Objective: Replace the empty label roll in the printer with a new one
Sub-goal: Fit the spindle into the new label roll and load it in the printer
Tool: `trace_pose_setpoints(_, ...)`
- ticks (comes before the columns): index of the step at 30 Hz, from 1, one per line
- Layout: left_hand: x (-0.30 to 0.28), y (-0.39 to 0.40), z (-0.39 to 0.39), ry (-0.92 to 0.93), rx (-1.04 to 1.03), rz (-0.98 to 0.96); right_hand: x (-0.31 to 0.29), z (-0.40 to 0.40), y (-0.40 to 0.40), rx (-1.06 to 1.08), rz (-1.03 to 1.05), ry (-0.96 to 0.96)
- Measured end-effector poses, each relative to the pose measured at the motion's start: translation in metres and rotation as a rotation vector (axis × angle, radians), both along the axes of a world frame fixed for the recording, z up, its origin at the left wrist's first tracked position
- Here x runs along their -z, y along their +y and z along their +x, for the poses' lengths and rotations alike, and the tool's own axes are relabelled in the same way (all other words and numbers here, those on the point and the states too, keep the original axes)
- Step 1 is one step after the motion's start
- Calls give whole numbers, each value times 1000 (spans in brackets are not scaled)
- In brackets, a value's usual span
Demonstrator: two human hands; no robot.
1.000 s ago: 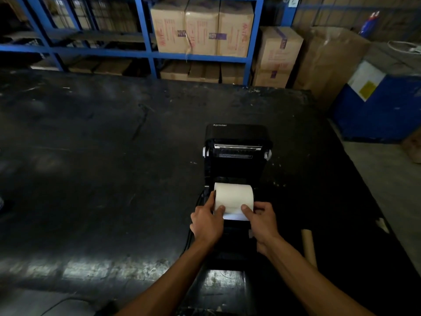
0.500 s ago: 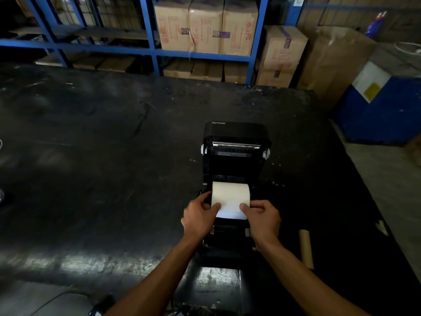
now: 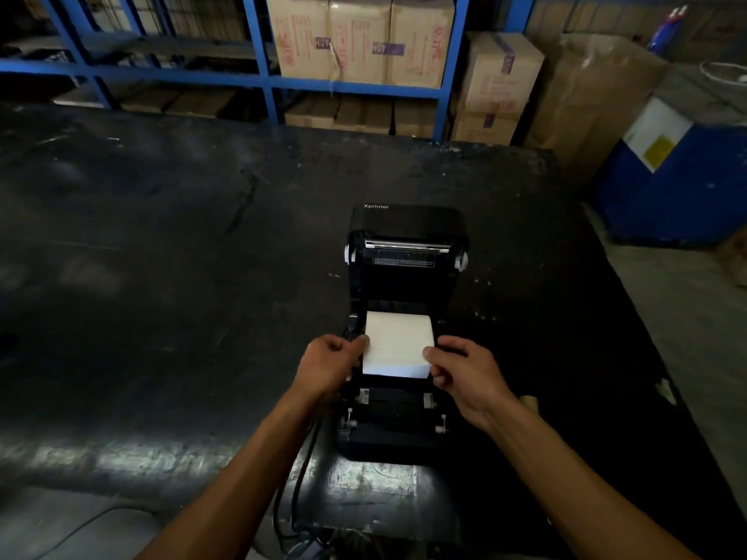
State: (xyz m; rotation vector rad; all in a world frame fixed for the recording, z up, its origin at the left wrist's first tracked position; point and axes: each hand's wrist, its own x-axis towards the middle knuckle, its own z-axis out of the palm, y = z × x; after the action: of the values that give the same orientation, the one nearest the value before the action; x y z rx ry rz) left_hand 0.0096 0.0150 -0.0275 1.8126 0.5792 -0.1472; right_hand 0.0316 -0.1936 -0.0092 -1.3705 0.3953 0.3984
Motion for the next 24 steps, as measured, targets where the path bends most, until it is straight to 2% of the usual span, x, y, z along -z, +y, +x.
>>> trace_pose_setpoints(2,3,9,-4,109,131,-121,6,-5,-7,-118,-42,20)
trace_pose_setpoints(5,7,14,-7,151,227,-132,17,-12,-14,-272,-222,-34)
trace_pose_setpoints(7,10,13,-7,100,258,-60,22,-12,-16,-314,-404,-140)
trace_pose_setpoints(10,15,9,-8,-51,296,161,29,-13,-12,-307,-634,-305)
trace_pose_setpoints(12,18,7,-11,-111,253,282,36,-18,-8,-254,-690,-393)
trace_pose_setpoints(16,23,4,-18,-116,207,321,47,-25,-4,-198,-792,-474)
trace_pose_setpoints(24,23,7,-13,34,318,278,45,-24,-9,-282,-856,-353)
